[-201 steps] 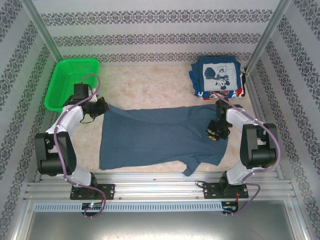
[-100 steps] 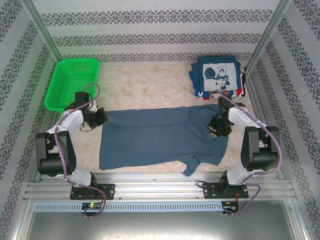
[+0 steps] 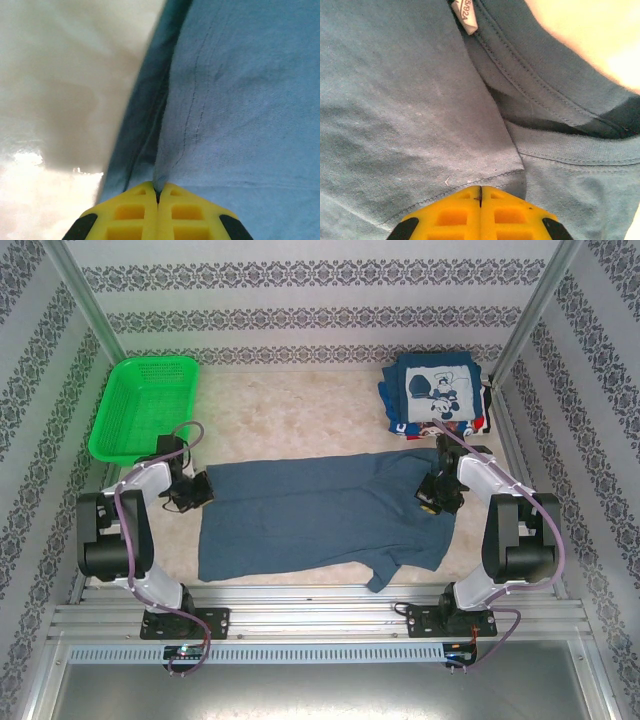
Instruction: Fold and stack the t-shirts
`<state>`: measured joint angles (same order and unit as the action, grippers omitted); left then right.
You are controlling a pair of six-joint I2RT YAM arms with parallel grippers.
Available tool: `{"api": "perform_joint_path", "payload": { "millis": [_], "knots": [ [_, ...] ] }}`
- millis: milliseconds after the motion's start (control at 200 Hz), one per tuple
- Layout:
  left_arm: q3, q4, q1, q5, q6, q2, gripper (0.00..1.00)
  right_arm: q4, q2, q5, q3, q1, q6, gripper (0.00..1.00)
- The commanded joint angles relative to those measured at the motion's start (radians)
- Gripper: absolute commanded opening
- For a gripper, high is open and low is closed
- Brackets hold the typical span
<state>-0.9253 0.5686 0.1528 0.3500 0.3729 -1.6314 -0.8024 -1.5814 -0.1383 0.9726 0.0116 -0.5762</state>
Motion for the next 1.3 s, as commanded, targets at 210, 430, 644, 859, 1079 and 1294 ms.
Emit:
{"api": "perform_joint_path", "payload": {
  "millis": [210, 430, 644, 859, 1079, 1294],
  "knots": [
    [-0.008, -0.026, 0.013, 0.008, -0.001, -0.041, 0.06, -0.018, 0.012, 0.029, -0.012, 0.014, 0.013, 0.04],
    [-0.028, 0.021, 0.011, -0.007, 0.024, 0.071, 0.59, -0.048, 0.068, -0.001, -0.015, 0.014, 0.016, 0.16],
    [-0.074, 0.045, -0.072, -0.017, 0.066, 0.274, 0.74, -0.058, 0.190, -0.121, 0.012, -0.083, 0.105, 0.47],
    [-0.067, 0.017, -0.179, -0.025, 0.098, 0.343, 0.97, -0.166, 0.084, 0.007, 0.108, -0.268, 0.209, 0.54],
    [-0.068, -0.072, -0.301, -0.020, 0.118, 0.336, 0.97, -0.174, -0.084, 0.151, 0.174, -0.360, 0.242, 0.54],
    [-0.059, -0.072, -0.310, -0.048, 0.111, 0.341, 0.97, -0.169, -0.194, 0.267, 0.225, -0.386, 0.265, 0.47]
  ]
}}
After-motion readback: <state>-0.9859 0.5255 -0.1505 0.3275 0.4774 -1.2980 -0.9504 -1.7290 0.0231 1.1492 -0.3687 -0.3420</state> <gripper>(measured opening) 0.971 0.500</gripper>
